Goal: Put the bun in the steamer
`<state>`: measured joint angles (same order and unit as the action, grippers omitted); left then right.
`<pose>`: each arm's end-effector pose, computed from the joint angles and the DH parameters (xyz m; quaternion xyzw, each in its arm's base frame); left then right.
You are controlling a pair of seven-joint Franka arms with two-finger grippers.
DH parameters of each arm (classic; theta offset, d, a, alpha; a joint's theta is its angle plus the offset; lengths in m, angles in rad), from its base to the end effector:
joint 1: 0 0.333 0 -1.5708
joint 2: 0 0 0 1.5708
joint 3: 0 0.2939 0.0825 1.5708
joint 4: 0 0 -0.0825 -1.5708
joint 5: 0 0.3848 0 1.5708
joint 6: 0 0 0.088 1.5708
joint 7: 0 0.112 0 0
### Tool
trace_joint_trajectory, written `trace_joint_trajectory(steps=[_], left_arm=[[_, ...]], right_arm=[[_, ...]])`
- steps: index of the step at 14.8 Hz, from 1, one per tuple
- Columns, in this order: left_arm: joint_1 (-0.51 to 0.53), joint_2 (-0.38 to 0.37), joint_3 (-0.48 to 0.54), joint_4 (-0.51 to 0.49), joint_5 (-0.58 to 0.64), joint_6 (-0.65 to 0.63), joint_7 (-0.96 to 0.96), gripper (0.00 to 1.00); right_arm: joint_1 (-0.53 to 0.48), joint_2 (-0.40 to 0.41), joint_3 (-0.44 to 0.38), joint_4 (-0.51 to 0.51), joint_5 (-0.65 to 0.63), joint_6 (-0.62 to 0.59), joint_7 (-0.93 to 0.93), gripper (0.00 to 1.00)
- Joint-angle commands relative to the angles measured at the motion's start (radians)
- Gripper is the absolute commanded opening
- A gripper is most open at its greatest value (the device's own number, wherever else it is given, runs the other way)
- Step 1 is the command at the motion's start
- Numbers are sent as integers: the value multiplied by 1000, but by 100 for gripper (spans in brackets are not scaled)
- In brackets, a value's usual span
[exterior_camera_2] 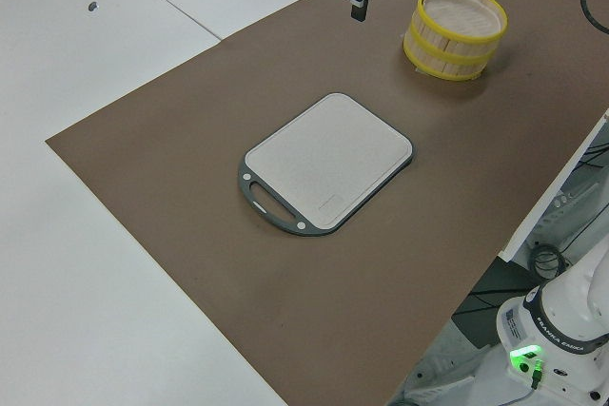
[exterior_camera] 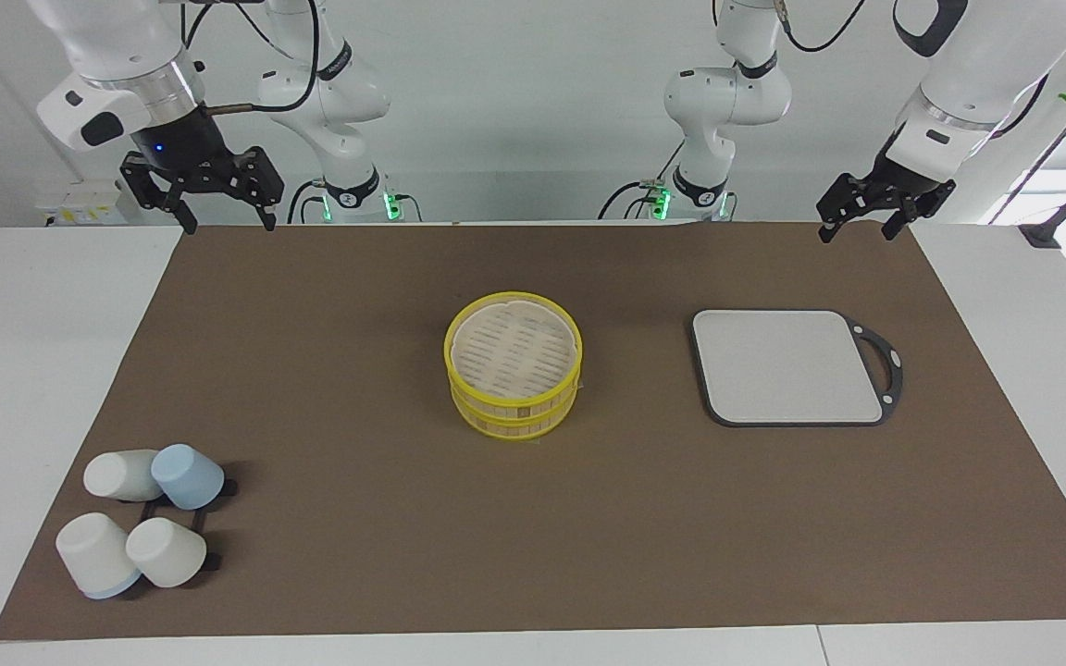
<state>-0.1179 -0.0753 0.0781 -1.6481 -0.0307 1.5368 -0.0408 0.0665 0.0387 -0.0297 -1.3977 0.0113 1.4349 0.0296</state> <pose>0.5286 -0.0231 0.5989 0.9997 0.0001 -0.0188 0.0175 0.5515 0.0221 0.6447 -1.0000 -0.0044 0.0009 0.0050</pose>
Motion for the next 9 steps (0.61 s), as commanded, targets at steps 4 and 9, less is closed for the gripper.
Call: trace_joint_trajectory(steps=[4, 9], left_arm=[[9, -4, -9, -1, -14, 8, 1, 100], [9, -4, -8, -1, -14, 8, 1, 100]], right_arm=[[-10, -60, 1, -124, -11, 41, -20, 100], [-13, -60, 1, -125, -11, 56, -23, 100]])
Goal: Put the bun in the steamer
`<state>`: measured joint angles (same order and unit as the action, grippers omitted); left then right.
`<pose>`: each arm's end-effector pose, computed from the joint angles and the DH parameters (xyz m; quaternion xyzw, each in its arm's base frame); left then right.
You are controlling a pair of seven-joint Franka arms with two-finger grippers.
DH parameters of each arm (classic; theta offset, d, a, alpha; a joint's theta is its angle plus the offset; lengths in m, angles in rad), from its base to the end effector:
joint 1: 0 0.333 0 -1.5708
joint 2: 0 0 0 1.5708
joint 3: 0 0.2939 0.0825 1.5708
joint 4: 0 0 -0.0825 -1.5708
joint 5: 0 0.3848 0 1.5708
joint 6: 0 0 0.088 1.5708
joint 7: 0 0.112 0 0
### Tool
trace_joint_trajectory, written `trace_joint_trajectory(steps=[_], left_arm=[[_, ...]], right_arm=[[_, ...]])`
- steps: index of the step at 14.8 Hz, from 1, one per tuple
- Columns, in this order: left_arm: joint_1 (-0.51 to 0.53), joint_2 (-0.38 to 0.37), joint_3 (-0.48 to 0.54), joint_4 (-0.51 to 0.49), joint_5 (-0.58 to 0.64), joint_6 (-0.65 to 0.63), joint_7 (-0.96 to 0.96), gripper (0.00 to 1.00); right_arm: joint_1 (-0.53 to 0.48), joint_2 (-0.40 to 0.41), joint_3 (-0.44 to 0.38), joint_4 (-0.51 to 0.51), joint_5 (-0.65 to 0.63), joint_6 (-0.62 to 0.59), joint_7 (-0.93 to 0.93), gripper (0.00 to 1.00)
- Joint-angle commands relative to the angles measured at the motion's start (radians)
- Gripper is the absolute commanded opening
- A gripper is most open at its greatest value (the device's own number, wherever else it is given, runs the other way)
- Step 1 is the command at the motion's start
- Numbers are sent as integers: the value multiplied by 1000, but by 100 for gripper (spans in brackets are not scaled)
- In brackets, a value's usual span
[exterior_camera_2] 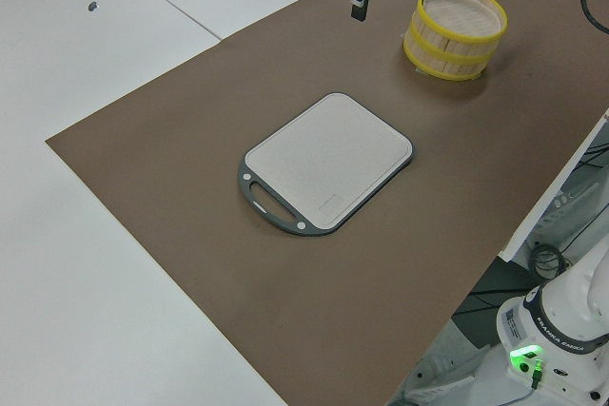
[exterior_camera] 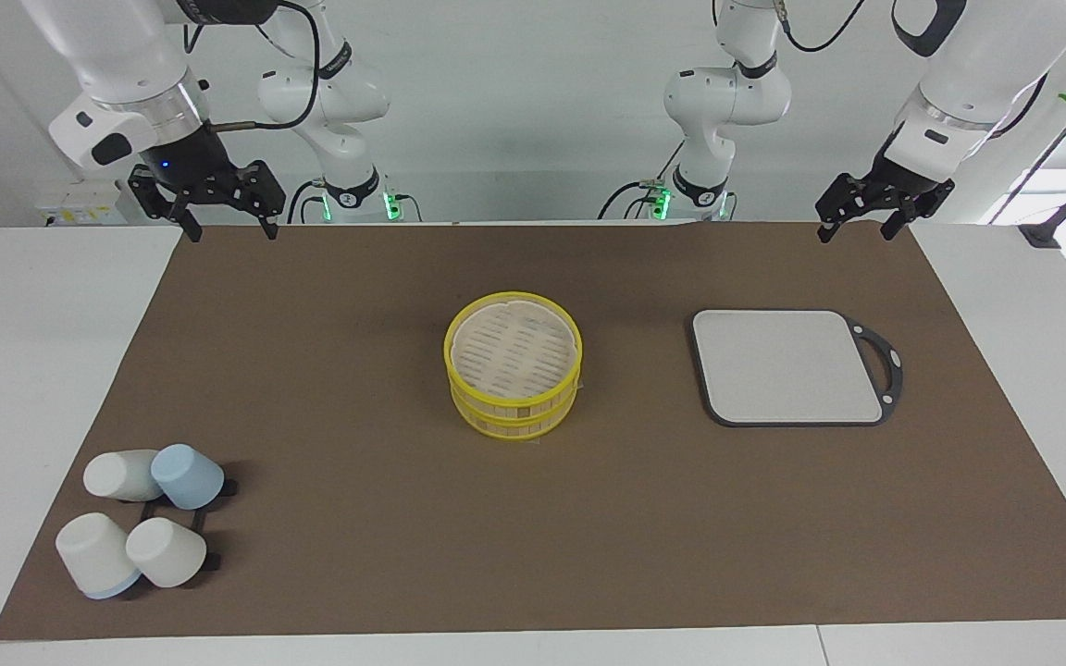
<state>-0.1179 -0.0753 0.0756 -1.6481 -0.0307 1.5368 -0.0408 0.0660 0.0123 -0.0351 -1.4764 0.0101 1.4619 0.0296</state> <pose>0.5285 -0.0245 0.5989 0.9997 -0.0012 -0.0188 0.0174 0.5475 0.0183 0.6253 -0.9999 -0.0011 0.0135 0.0044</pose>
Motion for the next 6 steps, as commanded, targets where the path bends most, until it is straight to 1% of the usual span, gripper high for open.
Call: trace_joint_trajectory(steps=[1, 6], left_arm=[[9, -4, -7, -1, -14, 8, 1, 100], [10, -4, -7, -1, -14, 8, 2, 100]], right_arm=[[-14, -34, 6, -50, -12, 31, -23, 100], [-12, -34, 6, -50, -18, 32, -23, 100]])
